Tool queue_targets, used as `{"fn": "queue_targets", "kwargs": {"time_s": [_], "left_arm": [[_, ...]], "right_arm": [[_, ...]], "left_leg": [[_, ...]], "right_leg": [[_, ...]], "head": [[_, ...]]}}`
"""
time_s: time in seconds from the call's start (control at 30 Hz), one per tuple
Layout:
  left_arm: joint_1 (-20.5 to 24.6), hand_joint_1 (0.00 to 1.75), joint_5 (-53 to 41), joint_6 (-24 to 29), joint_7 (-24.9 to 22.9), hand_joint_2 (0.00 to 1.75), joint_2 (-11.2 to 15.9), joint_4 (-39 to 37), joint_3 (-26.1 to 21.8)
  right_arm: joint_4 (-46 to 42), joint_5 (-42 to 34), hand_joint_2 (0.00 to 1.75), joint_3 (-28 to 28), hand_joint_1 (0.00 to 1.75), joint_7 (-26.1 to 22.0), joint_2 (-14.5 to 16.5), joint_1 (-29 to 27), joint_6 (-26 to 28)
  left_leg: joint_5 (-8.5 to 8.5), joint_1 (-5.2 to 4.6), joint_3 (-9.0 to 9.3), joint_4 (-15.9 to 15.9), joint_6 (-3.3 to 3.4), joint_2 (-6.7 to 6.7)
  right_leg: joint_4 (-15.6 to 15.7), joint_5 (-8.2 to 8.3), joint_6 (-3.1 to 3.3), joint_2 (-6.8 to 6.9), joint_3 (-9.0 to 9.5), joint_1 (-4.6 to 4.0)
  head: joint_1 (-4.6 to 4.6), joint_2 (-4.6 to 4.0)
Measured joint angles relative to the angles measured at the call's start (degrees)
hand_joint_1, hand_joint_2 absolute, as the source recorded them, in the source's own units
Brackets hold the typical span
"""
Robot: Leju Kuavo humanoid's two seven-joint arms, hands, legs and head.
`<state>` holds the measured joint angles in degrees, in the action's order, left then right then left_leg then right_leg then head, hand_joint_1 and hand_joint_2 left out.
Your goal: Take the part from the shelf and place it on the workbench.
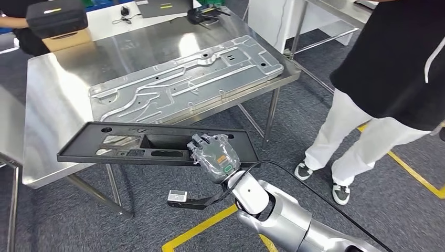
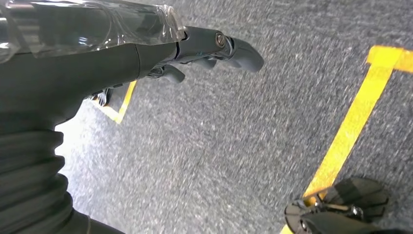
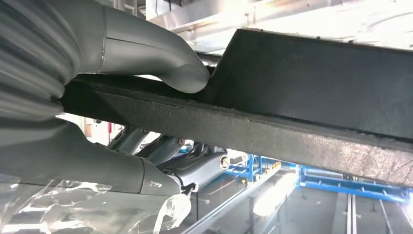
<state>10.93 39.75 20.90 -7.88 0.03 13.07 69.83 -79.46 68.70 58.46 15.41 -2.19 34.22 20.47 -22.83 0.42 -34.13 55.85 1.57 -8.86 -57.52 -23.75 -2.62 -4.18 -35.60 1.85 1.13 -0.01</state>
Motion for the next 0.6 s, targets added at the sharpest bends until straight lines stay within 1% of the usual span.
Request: {"fn": "queue_targets", "kwargs": {"time_s": [0.03, 0.07, 0.1, 0.13, 0.17, 0.2, 0.23, 0.27, 0.3, 0.33, 0.37, 0.4, 0.43, 0.47, 0.5, 0.53, 0.57, 0.6], "left_arm": [[-0.2, 0.00, -0.1, 0.0, -0.1, 1.75, 0.1, 0.0, 0.0], [-0.4, 0.00, -0.2, 0.0, -0.1, 1.75, 0.1, 0.0, 0.0], [-0.4, 0.00, -0.3, 0.0, -0.2, 1.75, 0.2, 0.0, 0.0], [-0.4, 0.00, -0.3, 0.0, -0.2, 1.75, 0.2, 0.0, 0.0], [-0.3, 0.00, -0.4, 0.0, -0.2, 1.75, 0.2, 0.0, 0.0], [-0.2, 0.00, -0.4, 0.0, -0.2, 1.75, 0.2, 0.0, 0.0], [-0.1, 0.00, -0.4, 0.0, -0.1, 1.75, 0.2, 0.0, 0.0], [-0.2, 0.00, -0.3, 0.0, -0.1, 1.75, 0.2, 0.0, 0.0], [-0.3, 0.00, -0.3, 0.0, -0.1, 1.75, 0.2, 0.0, 0.0], [-0.4, 0.00, -0.3, 0.0, -0.1, 1.75, 0.2, 0.0, 0.0], [-0.4, 0.00, -0.3, 0.0, 0.0, 1.75, 0.2, 0.0, 0.0], [-0.3, 0.00, -0.3, 0.0, 0.0, 1.75, 0.2, 0.0, 0.0], [-0.2, 0.00, -0.2, 0.1, 0.0, 1.75, 0.3, 0.0, 0.0], [-0.1, 0.00, -0.2, 0.1, 0.0, 1.75, 0.3, 0.0, 0.0], [-0.1, 0.00, -0.2, 0.2, 0.1, 1.75, 0.3, 0.0, 0.0], [-0.2, 0.00, -0.2, 0.2, 0.1, 1.75, 0.3, 0.0, 0.0], [-0.3, 0.00, -0.2, 0.2, 0.1, 1.75, 0.2, 0.0, 0.0], [-0.4, 0.00, -0.2, 0.2, 0.1, 1.75, 0.2, 0.0, 0.0]], "right_arm": [[0.0, 0.1, 1.75, 0.0, 1.75, 0.1, 0.1, 0.0, 0.0], [0.1, 0.2, 1.75, 0.0, 1.75, 0.1, 0.2, 0.0, 0.0], [0.1, 0.3, 1.75, 0.0, 1.75, 0.1, 0.4, 0.0, 0.0], [0.1, 0.3, 1.75, 0.0, 1.75, 0.2, 0.5, 0.0, 0.0], [0.1, 0.4, 1.75, 0.0, 1.75, 0.2, 0.5, 0.0, 0.0], [0.1, 0.4, 1.75, 0.0, 1.75, 0.3, 0.5, -0.1, -0.1], [0.2, 0.5, 1.75, 0.0, 1.75, 0.3, 0.5, -0.1, -0.1], [0.2, 0.6, 1.75, 0.0, 1.75, 0.3, 0.5, -0.2, -0.2], [0.3, 0.7, 1.75, 0.0, 1.75, 0.3, 0.5, -0.2, -0.2], [0.3, 0.7, 1.75, 0.0, 1.75, 0.3, 0.5, -0.3, -0.2], [0.3, 0.8, 1.75, 0.0, 1.75, 0.3, 0.5, -0.3, -0.3], [0.3, 0.8, 1.75, 0.0, 1.75, 0.3, 0.5, -0.2, -0.3], [0.3, 0.8, 1.75, 0.0, 1.75, 0.3, 0.5, -0.2, -0.3], [0.3, 0.7, 1.75, 0.0, 1.75, 0.2, 0.5, -0.2, -0.3], [0.3, 0.4, 1.75, 0.0, 1.75, 0.2, 0.6, -0.2, -0.4], [0.3, 0.1, 1.75, 0.0, 1.75, 0.1, 0.6, -0.2, -0.5], [0.3, -0.3, 1.75, -0.1, 1.75, 0.0, 0.6, -0.2, -0.6], [0.3, -0.6, 1.75, -0.1, 1.75, -0.1, 0.6, -0.1, -0.7]], "left_leg": [[-0.03, 0.19, -0.11, -0.1, -0.25, -0.47], [-0.23, 0.23, -0.31, 0.2, -0.53, 0.23], [-0.82, 0.20, -0.86, 1.3, -0.83, 1.75], [-1.96, 0.14, -1.98, 3.6, -1.11, 3.77], [-3.53, 0.10, -3.73, 7.1, -1.40, 5.97], [-5.21, 0.21, -5.88, 11.2, -1.65, 7.20], [-6.42, 0.31, -7.89, 14.9, -1.82, 7.76], [-6.68, 0.39, -9.11, 16.9, -1.92, 7.99], [-5.89, 0.43, -9.16, 16.6, -1.93, 8.17], [-4.19, 0.41, -7.97, 13.9, -1.83, 8.49], [-2.02, 0.26, -5.79, 9.5, -1.57, 9.54], [-0.39, -0.09, -3.66, 5.3, -1.18, 11.11], [0.67, -0.45, -2.08, 2.1, -0.76, 12.38], [1.05, -0.83, -1.25, 0.3, -0.37, 13.33], [0.88, -1.10, -1.21, 0.0, -0.06, 13.37], [0.88, -1.17, -1.15, -0.2, 0.21, 12.72], [0.98, -1.00, -0.84, -0.4, 0.50, 12.13], [1.12, -0.77, -0.43, -0.8, 0.82, 11.55]], "right_leg": [[0.0, -0.01, 0.46, 0.79, 0.04, -0.06], [0.1, -0.06, 0.87, 1.41, 0.18, -0.07], [0.1, -0.11, 1.27, 2.09, 0.34, -0.03], [0.2, -0.20, 1.61, 2.80, 0.51, 0.01], [0.2, -0.36, 1.85, 3.50, 0.68, -0.11], [0.2, -0.54, 2.02, 4.28, 0.79, -0.19], [0.2, -0.72, 2.09, 5.08, 0.91, -0.27], [0.2, -0.92, 2.08, 5.88, 1.07, -0.29], [0.2, -1.13, 2.04, 6.67, 1.28, -0.30], [0.2, -1.36, 1.95, 7.45, 1.57, -0.32], [0.2, -1.61, 1.81, 8.20, 1.94, -0.34], [0.2, -1.88, 1.59, 8.90, 2.33, -0.46], [0.3, -2.15, 1.31, 9.55, 2.67, -0.53], [0.3, -2.38, 0.99, 10.12, 2.94, -0.60], [0.5, -2.55, 0.65, 10.68, 3.18, -0.62], [0.7, -2.67, 0.31, 11.19, 3.47, -0.60], [0.7, -2.86, -0.02, 11.03, 3.75, -0.54], [0.1, -3.39, -0.25, 10.00, 3.72, -0.51]], "head": [[0.00, 0.01], [0.03, 0.01], [0.13, 0.01], [0.25, 0.01], [0.37, 0.01], [0.46, 0.01], [0.47, 0.01], [0.49, 0.01], [0.49, 0.01], [0.49, 0.01], [0.50, 0.00], [0.49, 0.00], [0.48, 0.00], [0.48, 0.00], [0.47, 0.00], [0.48, 0.00], [0.46, 0.00], [0.45, 0.01]]}}
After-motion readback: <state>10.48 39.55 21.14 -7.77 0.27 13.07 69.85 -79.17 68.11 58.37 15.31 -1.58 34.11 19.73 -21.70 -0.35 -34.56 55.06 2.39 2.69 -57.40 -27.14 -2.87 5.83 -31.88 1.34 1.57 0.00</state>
